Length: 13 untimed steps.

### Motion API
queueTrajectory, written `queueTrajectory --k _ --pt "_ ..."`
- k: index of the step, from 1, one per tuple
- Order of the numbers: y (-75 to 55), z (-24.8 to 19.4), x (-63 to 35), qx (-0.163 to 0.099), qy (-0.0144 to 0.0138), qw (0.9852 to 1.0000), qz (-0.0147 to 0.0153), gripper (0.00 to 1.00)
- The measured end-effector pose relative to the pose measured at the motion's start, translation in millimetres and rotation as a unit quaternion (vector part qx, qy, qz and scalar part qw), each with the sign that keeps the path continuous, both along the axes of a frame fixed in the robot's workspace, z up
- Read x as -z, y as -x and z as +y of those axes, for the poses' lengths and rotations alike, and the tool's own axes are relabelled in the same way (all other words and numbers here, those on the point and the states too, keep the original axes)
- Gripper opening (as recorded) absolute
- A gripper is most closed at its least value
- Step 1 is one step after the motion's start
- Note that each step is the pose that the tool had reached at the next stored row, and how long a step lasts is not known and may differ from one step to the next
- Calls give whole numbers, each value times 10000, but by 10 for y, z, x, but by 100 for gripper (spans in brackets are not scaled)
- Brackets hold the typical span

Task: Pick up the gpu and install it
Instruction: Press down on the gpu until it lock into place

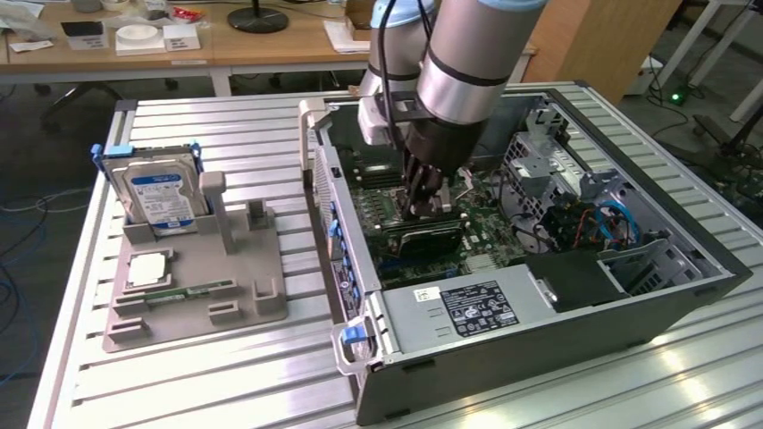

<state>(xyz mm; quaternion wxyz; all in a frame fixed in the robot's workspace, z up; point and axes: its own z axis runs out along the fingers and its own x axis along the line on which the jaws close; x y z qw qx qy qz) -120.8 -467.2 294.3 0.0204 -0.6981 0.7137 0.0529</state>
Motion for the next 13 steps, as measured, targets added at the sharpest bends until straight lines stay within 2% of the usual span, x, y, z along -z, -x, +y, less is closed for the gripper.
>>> queueTrajectory --k 8,13 --pt "174 0 -22 1 0 10000 -10 10" --pt "284 0 -55 -3 1 10000 -48 10"
